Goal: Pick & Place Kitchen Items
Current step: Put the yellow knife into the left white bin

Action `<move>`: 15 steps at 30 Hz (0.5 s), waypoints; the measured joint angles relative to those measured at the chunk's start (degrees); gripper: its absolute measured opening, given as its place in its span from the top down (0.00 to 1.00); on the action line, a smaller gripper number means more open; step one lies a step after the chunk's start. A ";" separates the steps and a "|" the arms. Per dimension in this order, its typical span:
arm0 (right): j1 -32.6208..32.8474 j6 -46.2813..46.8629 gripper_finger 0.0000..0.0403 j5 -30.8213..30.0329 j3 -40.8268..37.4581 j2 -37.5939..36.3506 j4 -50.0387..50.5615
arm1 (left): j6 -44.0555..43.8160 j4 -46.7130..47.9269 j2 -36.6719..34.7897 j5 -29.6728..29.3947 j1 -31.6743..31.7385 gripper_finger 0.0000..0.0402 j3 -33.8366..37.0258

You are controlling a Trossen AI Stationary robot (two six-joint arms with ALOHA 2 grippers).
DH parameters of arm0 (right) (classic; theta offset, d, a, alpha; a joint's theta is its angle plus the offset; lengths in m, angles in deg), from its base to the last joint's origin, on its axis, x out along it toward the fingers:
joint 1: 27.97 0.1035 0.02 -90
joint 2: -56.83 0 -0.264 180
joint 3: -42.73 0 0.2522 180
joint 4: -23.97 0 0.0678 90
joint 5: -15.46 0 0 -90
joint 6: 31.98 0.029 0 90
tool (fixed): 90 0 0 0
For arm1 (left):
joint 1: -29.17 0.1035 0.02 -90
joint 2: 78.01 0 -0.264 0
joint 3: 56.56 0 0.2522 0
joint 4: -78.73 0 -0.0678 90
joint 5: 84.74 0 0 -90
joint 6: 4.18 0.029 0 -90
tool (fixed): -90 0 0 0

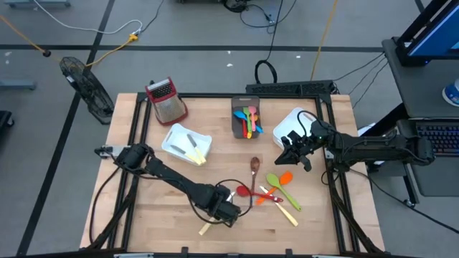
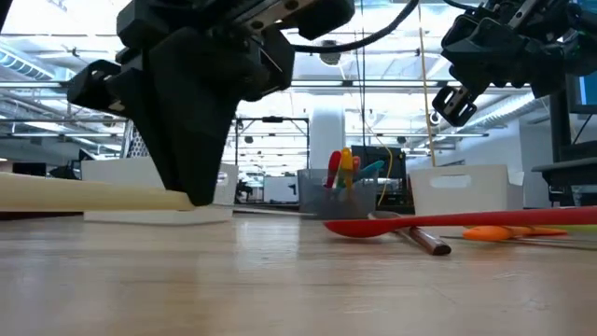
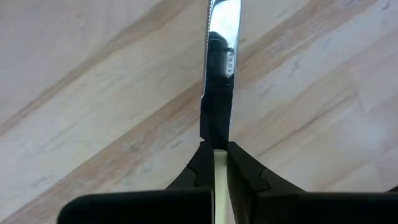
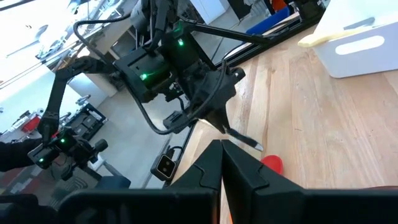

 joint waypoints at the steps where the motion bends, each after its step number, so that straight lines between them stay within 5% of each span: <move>1: -0.02 0.02 0.99 -0.02 0.00 0.00 0.00 | -0.05 0.42 -0.25 -0.29 -0.06 0.98 0.00; 7: -0.01 0.02 0.99 -0.02 0.00 0.00 -0.02 | -2.27 0.15 -2.61 -4.82 -0.04 0.98 -0.04; 15: -0.01 0.02 0.99 -0.02 0.00 0.01 0.00 | -15.84 3.63 -8.88 -22.39 0.05 0.98 -0.17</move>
